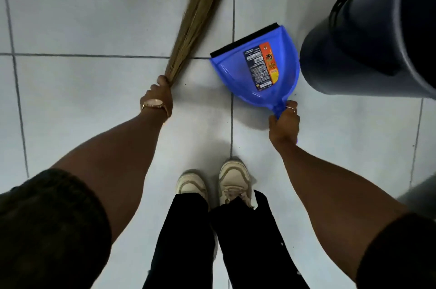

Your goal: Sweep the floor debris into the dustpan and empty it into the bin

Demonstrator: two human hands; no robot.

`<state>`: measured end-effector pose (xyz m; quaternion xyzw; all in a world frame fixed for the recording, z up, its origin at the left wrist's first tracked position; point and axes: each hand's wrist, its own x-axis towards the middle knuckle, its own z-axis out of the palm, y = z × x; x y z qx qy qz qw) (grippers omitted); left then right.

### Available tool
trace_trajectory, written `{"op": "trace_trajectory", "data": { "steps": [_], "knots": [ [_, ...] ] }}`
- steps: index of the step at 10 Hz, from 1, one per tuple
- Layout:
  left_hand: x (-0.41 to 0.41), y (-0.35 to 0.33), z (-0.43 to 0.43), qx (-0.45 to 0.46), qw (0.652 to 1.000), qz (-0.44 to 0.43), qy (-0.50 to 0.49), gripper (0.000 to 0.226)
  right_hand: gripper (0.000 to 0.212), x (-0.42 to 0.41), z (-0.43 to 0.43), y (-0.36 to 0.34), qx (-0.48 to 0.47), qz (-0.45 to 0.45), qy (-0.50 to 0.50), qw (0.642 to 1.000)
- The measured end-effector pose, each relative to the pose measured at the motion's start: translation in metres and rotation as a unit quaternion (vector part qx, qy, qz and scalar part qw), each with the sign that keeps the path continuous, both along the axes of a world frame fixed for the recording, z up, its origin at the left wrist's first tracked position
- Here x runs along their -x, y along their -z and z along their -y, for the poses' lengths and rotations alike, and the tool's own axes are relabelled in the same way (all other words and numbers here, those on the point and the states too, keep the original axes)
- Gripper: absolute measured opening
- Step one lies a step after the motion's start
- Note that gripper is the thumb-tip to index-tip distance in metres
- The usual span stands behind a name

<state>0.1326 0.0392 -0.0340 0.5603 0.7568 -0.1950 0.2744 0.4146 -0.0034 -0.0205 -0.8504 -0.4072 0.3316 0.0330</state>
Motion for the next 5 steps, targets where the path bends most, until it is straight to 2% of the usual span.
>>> {"op": "trace_trajectory", "data": {
  "steps": [1, 2, 3, 4, 5],
  "knots": [
    [0.007, 0.012, -0.014, 0.005, 0.999, -0.035, 0.024, 0.048, 0.05, -0.004, 0.001, 0.011, 0.031, 0.046, 0.012, 0.998],
    [0.017, 0.014, -0.025, 0.045, 0.998, -0.036, 0.037, 0.072, 0.068, -0.003, -0.004, 0.013, 0.054, 0.064, -0.006, 0.996],
    [0.019, -0.004, -0.023, 0.073, 0.997, 0.01, -0.01, 0.071, 0.076, 0.01, -0.005, -0.007, 0.059, 0.08, -0.061, 0.993],
    [0.013, -0.045, -0.009, 0.092, 0.993, 0.053, -0.05, 0.062, 0.075, 0.035, 0.001, -0.049, 0.026, 0.068, -0.115, 0.991],
    [0.003, -0.108, -0.002, 0.076, 0.994, 0.072, -0.027, 0.065, 0.071, 0.06, 0.0, -0.113, -0.012, 0.045, -0.216, 0.975]
  ]
}}
